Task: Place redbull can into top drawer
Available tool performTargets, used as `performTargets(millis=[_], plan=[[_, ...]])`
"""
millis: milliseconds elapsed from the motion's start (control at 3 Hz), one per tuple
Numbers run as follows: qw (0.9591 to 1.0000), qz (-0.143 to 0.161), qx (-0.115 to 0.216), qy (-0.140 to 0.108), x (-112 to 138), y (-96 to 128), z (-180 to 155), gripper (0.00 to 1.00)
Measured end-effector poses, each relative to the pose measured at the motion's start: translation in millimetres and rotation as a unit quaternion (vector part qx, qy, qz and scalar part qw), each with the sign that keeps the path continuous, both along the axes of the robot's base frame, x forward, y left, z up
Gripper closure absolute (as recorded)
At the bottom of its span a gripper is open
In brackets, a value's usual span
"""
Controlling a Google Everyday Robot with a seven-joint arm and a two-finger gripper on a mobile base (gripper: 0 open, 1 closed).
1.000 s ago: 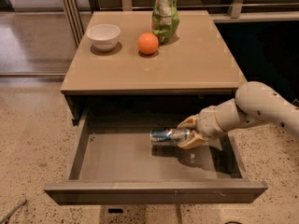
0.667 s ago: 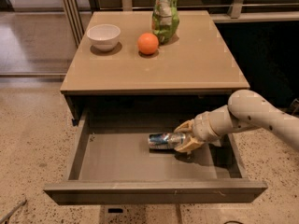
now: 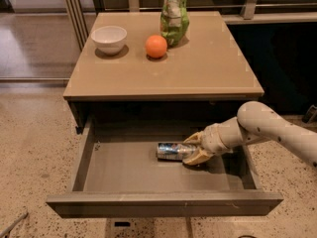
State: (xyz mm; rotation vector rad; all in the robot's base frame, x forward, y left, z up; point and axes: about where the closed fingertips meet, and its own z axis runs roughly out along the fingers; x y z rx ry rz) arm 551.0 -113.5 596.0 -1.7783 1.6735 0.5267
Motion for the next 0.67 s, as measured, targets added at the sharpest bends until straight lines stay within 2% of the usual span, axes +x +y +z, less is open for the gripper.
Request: performTargets(millis=[333,667], plan=[[1.0000,0.000,0.000,0.000,0.0,0.0,0.0,0.81],[1.0000,0.000,0.000,0.000,-0.1,0.2,0.0,0.58]])
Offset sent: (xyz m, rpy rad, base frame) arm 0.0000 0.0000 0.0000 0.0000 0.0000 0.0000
